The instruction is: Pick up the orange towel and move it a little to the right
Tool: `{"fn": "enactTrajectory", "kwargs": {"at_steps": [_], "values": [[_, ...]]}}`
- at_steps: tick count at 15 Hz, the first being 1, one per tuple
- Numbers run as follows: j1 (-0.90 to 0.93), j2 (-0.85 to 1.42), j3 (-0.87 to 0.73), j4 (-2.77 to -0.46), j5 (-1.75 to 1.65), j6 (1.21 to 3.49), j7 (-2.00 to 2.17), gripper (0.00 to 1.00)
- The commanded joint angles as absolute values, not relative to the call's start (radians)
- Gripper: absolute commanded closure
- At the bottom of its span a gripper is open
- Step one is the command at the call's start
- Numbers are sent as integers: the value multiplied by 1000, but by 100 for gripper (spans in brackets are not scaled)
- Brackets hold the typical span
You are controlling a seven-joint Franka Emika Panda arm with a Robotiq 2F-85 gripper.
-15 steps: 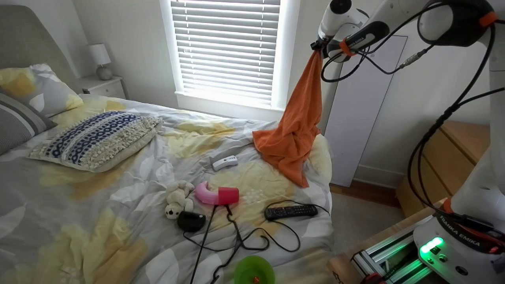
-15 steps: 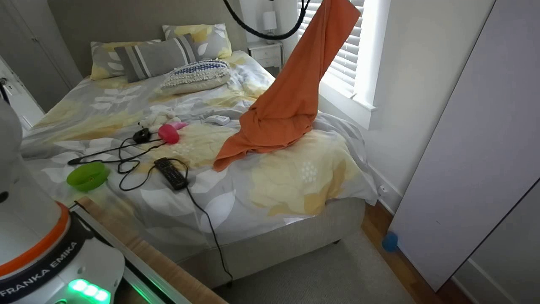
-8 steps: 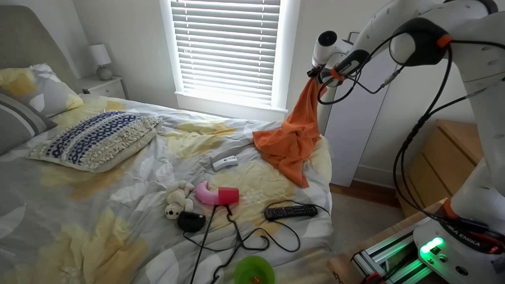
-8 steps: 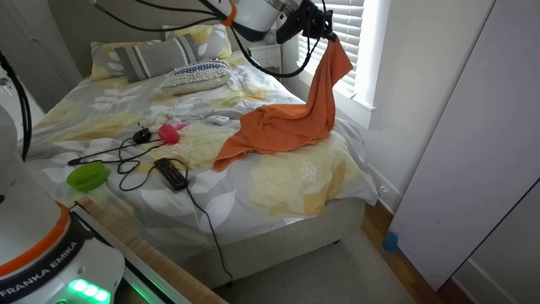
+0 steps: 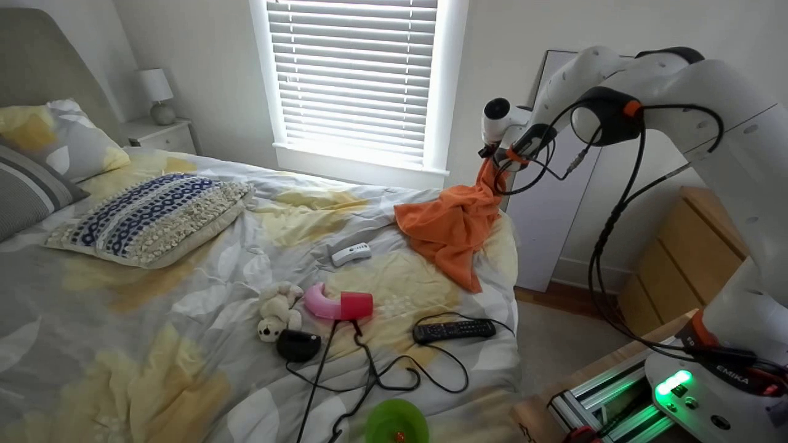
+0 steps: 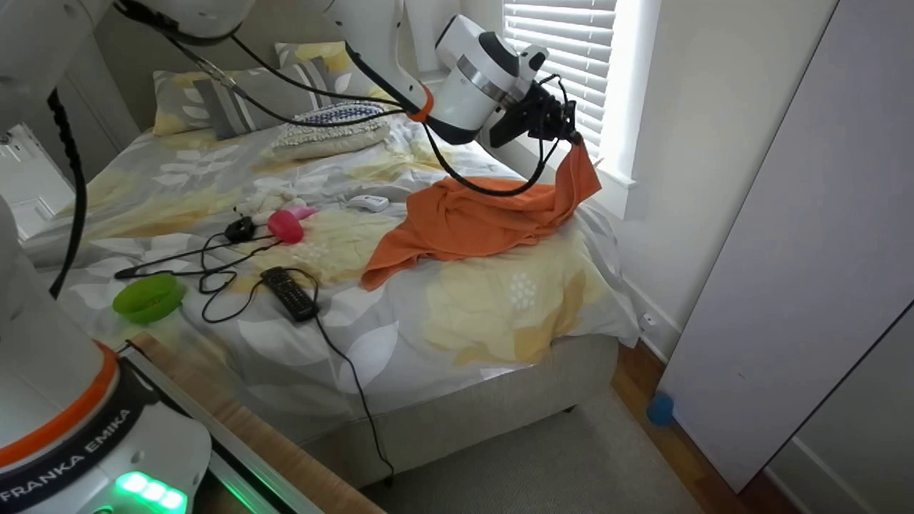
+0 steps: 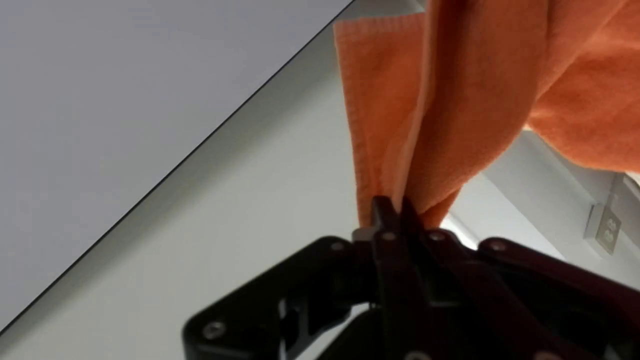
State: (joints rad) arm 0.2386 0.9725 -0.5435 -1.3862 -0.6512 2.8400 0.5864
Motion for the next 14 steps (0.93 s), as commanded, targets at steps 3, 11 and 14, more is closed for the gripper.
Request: {"fn": "enactTrajectory", "kwargs": {"at_steps": [3,11,14], "values": [[183,984,-446,-1346,-534,2781,419,53],[137,726,-93,-1431,-250,2534,116,0],[131,709,29,-1407,-151,2473,50,0]]}}
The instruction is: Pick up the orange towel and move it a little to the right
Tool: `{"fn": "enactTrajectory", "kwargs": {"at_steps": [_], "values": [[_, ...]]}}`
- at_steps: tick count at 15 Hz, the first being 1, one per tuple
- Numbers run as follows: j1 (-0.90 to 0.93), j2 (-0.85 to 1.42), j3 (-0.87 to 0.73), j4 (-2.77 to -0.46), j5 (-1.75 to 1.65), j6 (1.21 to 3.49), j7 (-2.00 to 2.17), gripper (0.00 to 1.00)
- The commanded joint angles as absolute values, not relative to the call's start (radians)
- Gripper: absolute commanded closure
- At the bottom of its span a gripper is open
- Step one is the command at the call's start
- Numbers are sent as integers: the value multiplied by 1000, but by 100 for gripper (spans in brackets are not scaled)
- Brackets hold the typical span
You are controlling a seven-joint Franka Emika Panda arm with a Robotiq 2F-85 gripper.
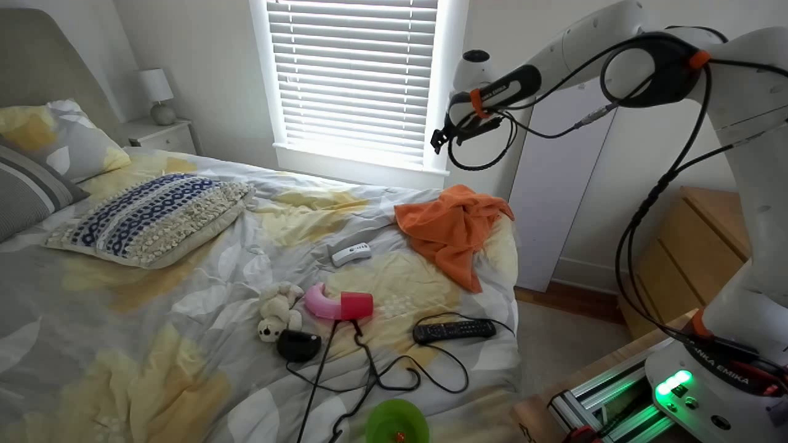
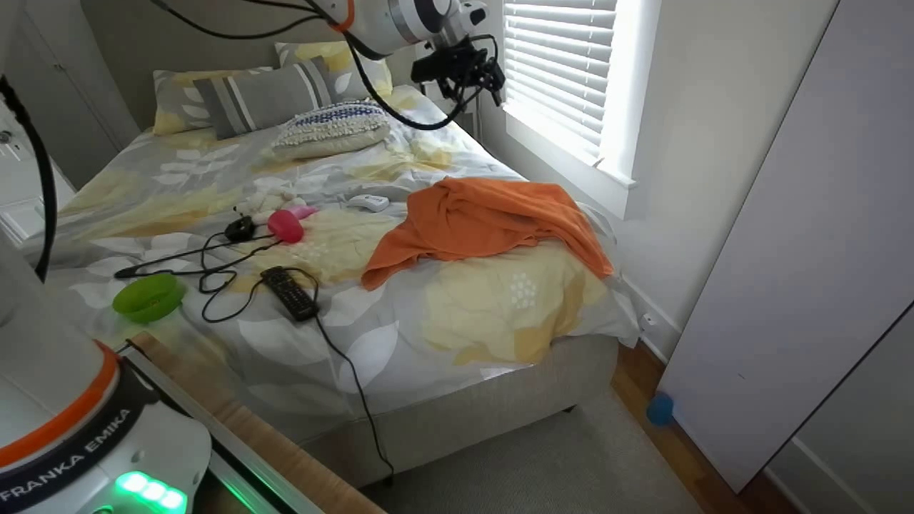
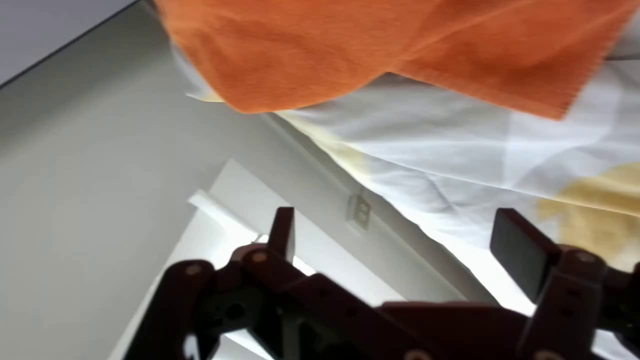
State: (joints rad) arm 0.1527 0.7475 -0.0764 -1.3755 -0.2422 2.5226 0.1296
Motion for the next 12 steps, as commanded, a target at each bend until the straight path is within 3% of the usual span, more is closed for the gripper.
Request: {"fn": "enactTrajectory", "kwargs": {"at_steps": [1,7,8,12], "values": [[130,706,67,-1402,-117,2449,22,0],[117,721,216,-1380,2,2353,-197,0],[157,724,159,-1370,-35,2379,-113,0],[144,724,187,-1371,-13,2373,-169,0]]}}
